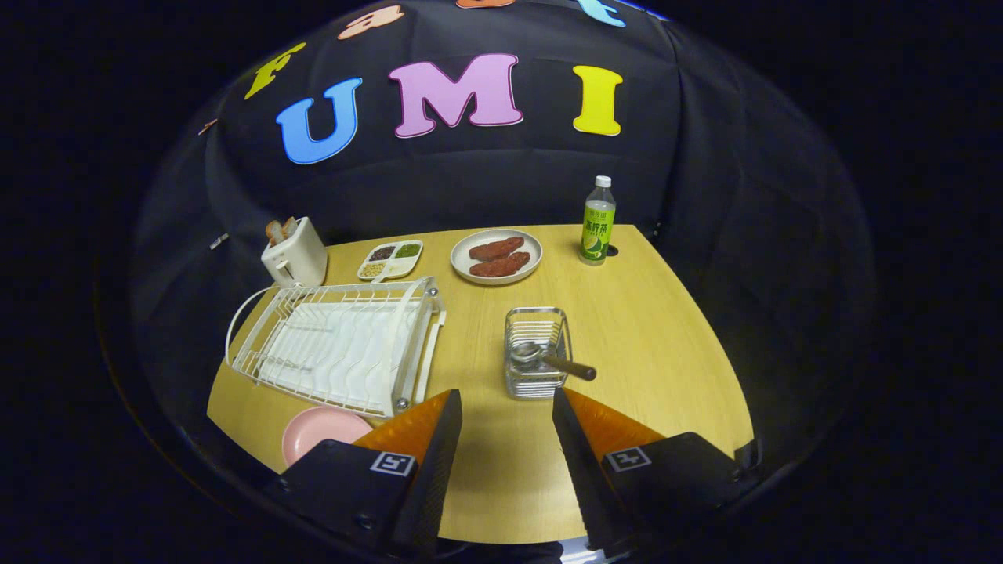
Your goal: Take the plate from the dish rack, then take the spoon from the basket and place it into the plate.
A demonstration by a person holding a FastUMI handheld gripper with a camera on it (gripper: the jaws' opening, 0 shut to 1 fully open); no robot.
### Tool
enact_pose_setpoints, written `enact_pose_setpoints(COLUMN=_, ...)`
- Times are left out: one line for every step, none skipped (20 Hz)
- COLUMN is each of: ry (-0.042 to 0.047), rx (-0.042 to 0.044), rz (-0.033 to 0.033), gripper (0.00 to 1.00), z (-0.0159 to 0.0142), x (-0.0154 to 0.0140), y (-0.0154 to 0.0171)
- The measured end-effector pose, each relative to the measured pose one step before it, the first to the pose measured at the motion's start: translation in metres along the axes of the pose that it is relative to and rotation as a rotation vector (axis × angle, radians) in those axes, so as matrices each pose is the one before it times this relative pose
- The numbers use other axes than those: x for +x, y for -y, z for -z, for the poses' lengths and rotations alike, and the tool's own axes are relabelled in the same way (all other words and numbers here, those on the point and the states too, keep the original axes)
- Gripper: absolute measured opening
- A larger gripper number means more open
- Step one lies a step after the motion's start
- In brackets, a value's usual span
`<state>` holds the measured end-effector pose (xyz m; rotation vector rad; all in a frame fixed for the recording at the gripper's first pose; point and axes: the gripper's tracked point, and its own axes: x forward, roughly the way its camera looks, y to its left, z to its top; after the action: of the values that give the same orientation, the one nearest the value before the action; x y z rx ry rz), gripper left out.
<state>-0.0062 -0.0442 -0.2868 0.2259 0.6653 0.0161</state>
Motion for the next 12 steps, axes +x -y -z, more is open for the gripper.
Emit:
enact_pose_setpoints(ry=-0.00627, rx=-0.00857, rz=0.01902, gripper=0.73, z=-0.00161, x=0.00815, y=0.01179)
enact_pose_setpoints(ry=-0.00955, rx=-0.00572, rz=0.01524, gripper=0.71, z=0.00049, x=0.00761, y=0.00933)
enact_pose_setpoints(ry=-0.01306, rx=-0.00639, rz=0.01476, gripper=0.70, z=0.00226, x=0.00827, y=0.00923)
enact_pose_setpoints(ry=-0.01227, rx=-0.00268, rz=0.00950, gripper=0.69, z=0.00152, x=0.00749, y=0.00643)
enact_pose_setpoints(ry=-0.01101, rx=0.00368, rz=0.00205, gripper=0.67, z=0.00037, x=0.00704, y=0.00396)
enact_pose_setpoints(ry=-0.01284, rx=0.00341, rz=-0.00272, gripper=0.65, z=0.00253, x=0.00719, y=0.00095)
enact_pose_setpoints(ry=-0.01206, rx=-0.00039, rz=0.00080, gripper=0.61, z=0.00162, x=0.00671, y=0.00201)
enact_pose_setpoints(ry=-0.01114, rx=-0.00237, rz=-0.00080, gripper=0.58, z=0.00276, x=0.00420, y=0.00124)
enact_pose_setpoints(ry=-0.00780, rx=-0.00025, rz=-0.00352, gripper=0.53, z=0.00066, x=0.00539, y=-0.00112)
enact_pose_setpoints(ry=-0.00754, rx=0.00032, rz=-0.00489, gripper=0.50, z=0.00164, x=0.00468, y=-0.00260)
enact_pose_setpoints(ry=-0.00914, rx=-0.00146, rz=-0.00378, gripper=0.48, z=0.00182, x=0.00345, y=-0.00269)
enact_pose_setpoints(ry=-0.00511, rx=-0.00184, rz=0.00120, gripper=0.48, z=0.00222, x=-0.00017, y=-0.00249)
